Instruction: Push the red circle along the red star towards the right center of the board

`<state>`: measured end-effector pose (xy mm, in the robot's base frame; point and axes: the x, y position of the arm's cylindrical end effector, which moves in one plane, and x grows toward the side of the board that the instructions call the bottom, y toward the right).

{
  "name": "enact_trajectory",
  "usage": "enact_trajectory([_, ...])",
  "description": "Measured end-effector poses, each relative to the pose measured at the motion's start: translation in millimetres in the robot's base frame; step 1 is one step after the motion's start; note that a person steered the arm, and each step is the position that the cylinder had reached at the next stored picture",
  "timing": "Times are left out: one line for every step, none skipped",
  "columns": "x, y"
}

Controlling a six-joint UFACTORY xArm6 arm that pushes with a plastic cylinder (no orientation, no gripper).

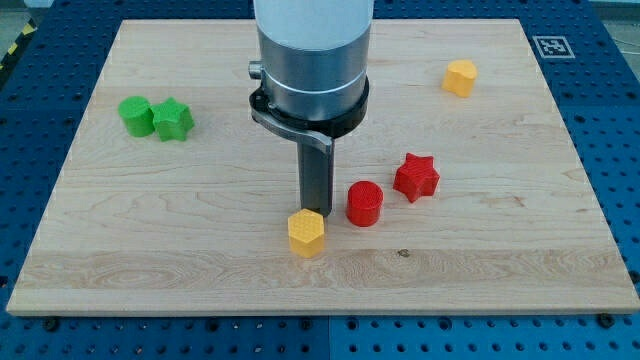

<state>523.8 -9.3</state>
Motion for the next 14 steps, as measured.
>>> enact_trajectory([4,10])
enact_trajectory([13,30])
enact_trajectory([17,49])
enact_trajectory([17,62])
enact_trajectory([12,66])
enact_trajectory([7,69])
enact_trajectory([4,69])
enact_trajectory([-2,76])
enact_trajectory([-13,86])
enact_trajectory([-24,98])
enact_trajectory([-28,104])
enact_trajectory([-28,104])
enact_trajectory([-27,104])
enact_trajectory([-23,104])
